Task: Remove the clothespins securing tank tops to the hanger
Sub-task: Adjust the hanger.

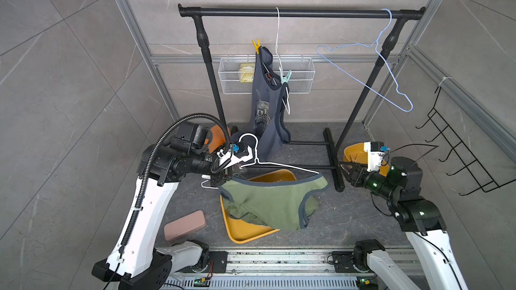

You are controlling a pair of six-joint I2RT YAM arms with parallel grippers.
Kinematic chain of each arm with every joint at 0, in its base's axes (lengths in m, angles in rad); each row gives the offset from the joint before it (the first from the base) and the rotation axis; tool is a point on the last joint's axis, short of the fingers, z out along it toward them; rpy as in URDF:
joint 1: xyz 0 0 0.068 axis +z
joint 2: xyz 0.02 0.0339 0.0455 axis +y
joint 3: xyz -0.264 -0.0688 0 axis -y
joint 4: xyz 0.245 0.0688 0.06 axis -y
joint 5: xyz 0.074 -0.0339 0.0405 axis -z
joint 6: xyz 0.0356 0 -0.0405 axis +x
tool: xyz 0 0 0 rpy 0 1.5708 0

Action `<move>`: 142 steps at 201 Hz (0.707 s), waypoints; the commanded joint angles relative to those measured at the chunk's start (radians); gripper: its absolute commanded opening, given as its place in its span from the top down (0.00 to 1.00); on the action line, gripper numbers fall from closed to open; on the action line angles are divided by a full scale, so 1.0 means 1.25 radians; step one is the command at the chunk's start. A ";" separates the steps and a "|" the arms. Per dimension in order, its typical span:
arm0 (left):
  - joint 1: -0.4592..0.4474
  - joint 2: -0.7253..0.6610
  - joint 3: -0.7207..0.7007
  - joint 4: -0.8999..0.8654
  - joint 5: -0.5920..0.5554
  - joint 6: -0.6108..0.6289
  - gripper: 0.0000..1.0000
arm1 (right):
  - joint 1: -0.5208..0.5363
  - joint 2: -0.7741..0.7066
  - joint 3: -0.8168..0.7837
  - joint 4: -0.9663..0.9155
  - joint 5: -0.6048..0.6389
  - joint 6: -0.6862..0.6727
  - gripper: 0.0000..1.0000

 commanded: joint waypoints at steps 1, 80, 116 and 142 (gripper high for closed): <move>-0.002 0.000 0.015 0.010 0.009 0.001 1.00 | 0.049 0.050 0.129 -0.045 -0.131 -0.064 0.63; -0.003 0.030 0.061 -0.072 0.036 0.039 1.00 | 0.461 0.373 0.508 -0.176 -0.016 -0.271 0.59; -0.003 0.019 0.060 -0.087 0.048 0.045 1.00 | 0.572 0.475 0.601 -0.208 0.065 -0.321 0.58; -0.003 0.016 0.059 -0.095 0.047 0.054 1.00 | 0.615 0.517 0.621 -0.209 0.100 -0.336 0.57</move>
